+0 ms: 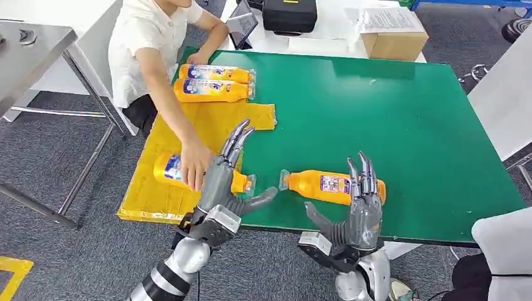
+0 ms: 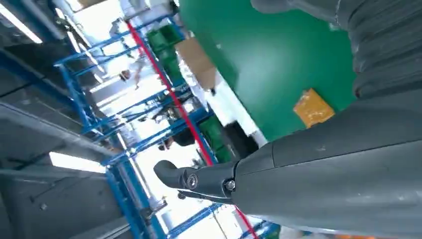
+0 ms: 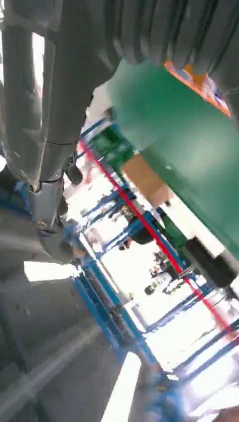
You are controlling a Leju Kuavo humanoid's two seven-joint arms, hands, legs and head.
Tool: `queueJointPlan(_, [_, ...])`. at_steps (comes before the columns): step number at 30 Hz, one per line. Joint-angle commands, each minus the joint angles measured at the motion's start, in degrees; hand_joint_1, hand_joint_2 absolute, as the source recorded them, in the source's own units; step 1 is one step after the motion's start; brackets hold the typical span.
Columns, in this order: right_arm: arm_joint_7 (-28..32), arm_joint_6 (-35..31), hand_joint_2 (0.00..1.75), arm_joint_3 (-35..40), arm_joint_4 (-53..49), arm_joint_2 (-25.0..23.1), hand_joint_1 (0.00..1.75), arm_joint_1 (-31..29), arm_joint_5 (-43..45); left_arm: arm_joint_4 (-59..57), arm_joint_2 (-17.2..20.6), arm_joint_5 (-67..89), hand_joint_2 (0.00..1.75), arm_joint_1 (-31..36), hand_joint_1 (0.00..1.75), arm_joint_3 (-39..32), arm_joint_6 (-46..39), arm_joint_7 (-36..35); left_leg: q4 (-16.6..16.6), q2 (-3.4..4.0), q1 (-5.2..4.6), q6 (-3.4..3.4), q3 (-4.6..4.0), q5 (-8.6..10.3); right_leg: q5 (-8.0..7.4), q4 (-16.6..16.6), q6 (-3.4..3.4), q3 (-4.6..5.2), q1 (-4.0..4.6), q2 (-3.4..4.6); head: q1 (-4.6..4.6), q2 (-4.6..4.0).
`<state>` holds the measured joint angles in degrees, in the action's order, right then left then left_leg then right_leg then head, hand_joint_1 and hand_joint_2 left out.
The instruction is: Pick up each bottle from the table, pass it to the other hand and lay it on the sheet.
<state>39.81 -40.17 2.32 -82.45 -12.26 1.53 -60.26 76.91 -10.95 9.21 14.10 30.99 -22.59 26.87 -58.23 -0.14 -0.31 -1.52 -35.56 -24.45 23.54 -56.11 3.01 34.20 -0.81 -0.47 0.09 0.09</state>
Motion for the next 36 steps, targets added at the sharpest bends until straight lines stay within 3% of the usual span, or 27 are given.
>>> queueJointPlan(1, [-8.1, 0.2, 1.75, -11.1, 23.7, 7.8, 0.00, -5.9, -12.4, -6.9, -1.8, -18.0, 1.75, -5.1, 0.00, -1.6, 3.9, -3.8, 0.2, -0.01, 0.03, 0.05, 0.46, -0.05, 0.02, 0.3, -0.06, -0.50, 0.03, 0.00, -0.04, 0.00])
queueJointPlan(9, [-9.9, 0.2, 1.75, -11.8, 27.1, 9.4, 0.00, -7.9, -13.0, -8.9, -2.1, -18.7, 1.75, -4.4, 0.00, -1.4, 3.0, -2.4, 0.1, -0.01, -0.04, 0.10, 0.30, -0.07, 0.03, 0.1, -0.09, -0.33, -0.04, 0.00, -0.02, 0.00])
queueJointPlan(16, [-19.4, 0.2, 1.75, -6.8, 41.1, 15.6, 0.00, -15.7, -16.4, -6.2, -1.1, -17.0, 1.75, -3.7, 0.00, 2.0, 1.6, -2.2, 0.1, 0.11, -0.02, 0.06, 0.25, -0.07, -0.02, 0.1, -0.05, -0.25, 0.00, 0.12, -0.04, 0.00])
queueJointPlan(36, [-19.9, 0.2, 1.75, -5.1, 43.1, 15.1, 0.00, -17.2, -17.2, -6.7, -1.5, -14.9, 1.75, -2.8, 0.00, 4.1, 0.7, -1.9, 0.0, -0.04, -0.02, 0.04, 0.40, 0.00, -0.01, 0.1, -0.04, -0.40, -0.02, -0.06, -0.02, 0.00])
